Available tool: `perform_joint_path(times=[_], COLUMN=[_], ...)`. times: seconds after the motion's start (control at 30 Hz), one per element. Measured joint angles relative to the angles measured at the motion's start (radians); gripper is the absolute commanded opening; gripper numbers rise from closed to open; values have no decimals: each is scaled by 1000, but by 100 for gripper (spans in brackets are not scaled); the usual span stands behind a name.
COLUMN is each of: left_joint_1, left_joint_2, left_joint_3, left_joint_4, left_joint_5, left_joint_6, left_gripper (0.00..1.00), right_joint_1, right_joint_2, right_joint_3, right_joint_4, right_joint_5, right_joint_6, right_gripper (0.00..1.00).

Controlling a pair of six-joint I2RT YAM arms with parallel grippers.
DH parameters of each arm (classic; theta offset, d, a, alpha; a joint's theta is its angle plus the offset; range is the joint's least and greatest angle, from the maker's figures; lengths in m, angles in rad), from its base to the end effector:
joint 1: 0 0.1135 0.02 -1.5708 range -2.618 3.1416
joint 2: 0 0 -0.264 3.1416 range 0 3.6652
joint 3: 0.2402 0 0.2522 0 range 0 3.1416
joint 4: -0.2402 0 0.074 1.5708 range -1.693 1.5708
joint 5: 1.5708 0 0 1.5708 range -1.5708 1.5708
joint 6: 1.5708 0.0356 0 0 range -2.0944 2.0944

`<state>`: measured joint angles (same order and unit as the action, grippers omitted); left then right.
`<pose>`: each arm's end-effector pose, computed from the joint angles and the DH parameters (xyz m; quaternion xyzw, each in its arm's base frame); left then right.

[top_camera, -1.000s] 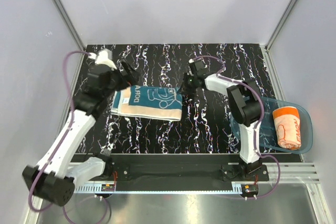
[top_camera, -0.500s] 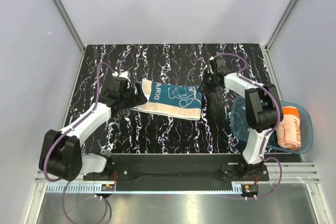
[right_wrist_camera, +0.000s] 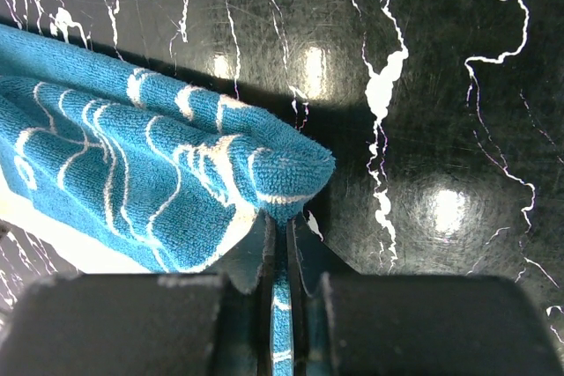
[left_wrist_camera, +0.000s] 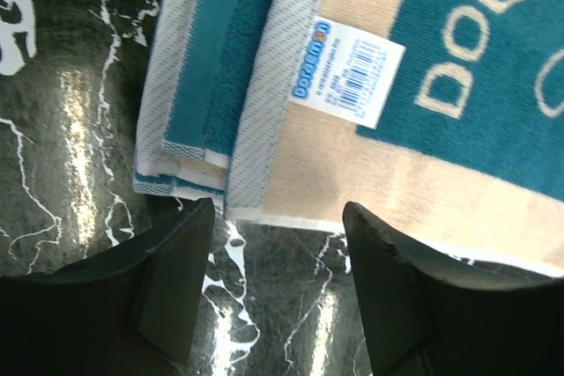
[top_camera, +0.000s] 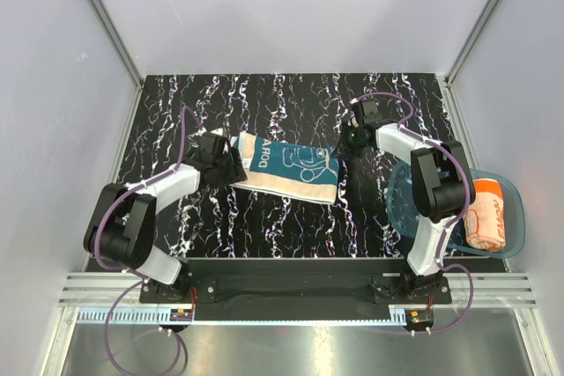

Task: Roll the towels
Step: Fold the towel

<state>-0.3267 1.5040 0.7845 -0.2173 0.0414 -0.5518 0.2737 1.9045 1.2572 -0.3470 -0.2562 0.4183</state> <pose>0.2752 -0.0948 0.1723 -0.1003 0.9447 -0.1503 0.2737 0.3799 0.1160 0.1722 0.0325 0.9510 0.2108 0.2237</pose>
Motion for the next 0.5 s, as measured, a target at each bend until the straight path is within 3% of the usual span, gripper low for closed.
perform_joint_path(times=[0.2, 0.3, 0.37, 0.5], left_joint_1=[-2, -2, -2, -2], left_joint_2=[28, 37, 43, 55], left_joint_3=[8, 8, 8, 8], left_joint_4=[3, 10, 13, 19], left_joint_5=[-42, -46, -47, -48], left_joint_6=[-7, -11, -16, -23], left_gripper=[58, 48, 35, 19], right_joint_1=[0, 0, 0, 0], right_joint_2=[0, 0, 0, 0], right_joint_3=[-1, -1, -1, -1], right_joint_4=[0, -1, -1, -3], right_joint_5=[-1, -4, -9, -18], right_joint_6=[-5, -8, -8, -12], right_gripper=[0, 0, 0, 0])
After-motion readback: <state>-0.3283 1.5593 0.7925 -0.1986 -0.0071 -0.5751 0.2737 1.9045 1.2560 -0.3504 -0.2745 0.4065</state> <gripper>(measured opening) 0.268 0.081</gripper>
